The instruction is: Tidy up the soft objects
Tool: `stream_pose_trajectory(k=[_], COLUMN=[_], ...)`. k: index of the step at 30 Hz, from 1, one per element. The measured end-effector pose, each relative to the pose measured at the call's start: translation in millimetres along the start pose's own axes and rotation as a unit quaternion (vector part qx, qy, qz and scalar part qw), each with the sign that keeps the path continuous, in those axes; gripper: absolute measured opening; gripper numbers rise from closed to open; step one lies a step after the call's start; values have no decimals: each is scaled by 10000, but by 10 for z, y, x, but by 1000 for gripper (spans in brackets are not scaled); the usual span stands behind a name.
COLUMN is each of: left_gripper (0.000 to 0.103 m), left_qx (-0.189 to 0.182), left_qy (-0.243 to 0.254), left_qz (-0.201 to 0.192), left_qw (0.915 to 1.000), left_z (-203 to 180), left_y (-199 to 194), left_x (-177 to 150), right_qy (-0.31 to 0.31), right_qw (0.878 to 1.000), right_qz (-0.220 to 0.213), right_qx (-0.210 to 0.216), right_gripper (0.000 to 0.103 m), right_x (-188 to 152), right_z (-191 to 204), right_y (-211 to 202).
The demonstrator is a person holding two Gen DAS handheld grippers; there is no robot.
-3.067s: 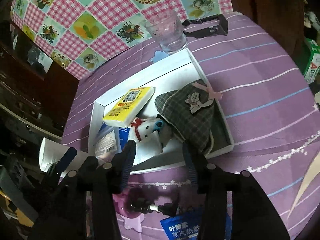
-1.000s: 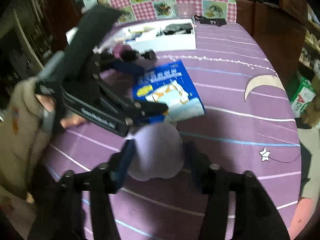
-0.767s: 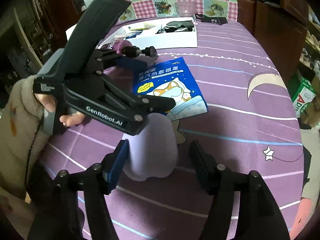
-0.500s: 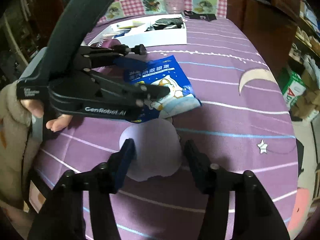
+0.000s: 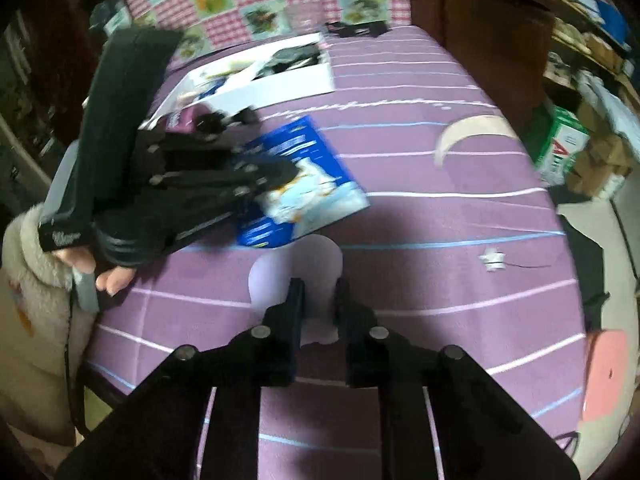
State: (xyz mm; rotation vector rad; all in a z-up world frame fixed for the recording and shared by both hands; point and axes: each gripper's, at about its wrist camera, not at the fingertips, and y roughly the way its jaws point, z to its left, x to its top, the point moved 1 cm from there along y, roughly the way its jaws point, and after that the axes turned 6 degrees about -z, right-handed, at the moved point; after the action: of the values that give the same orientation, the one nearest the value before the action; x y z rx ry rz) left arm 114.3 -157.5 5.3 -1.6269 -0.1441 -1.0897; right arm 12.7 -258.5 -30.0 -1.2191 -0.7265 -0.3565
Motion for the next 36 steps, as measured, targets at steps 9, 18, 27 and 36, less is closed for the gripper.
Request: stream_pose_trajectory(k=[9, 18, 27, 36], left_gripper=[0, 89, 103, 103], left_qx=[-99, 495, -358, -419], left_qy=[-587, 250, 89, 198], left_qz=[-464, 192, 156, 158], left_qw=[9971, 9983, 9992, 9988], left_z=[315, 50, 184, -117], left_y=[-349, -29, 288, 154], left_x=[143, -9, -47, -137], right_qy=[515, 881, 1160, 1228], right_qw=[9982, 9954, 9923, 9892], right_qz=[-318, -367, -261, -152], right_qx=[-21, -59, 351, 791], right_gripper=[16, 16, 16, 16], right_x=[226, 363, 292, 275], right_z=[-286, -517, -759, -901], right_y=[-254, -188, -72, 85])
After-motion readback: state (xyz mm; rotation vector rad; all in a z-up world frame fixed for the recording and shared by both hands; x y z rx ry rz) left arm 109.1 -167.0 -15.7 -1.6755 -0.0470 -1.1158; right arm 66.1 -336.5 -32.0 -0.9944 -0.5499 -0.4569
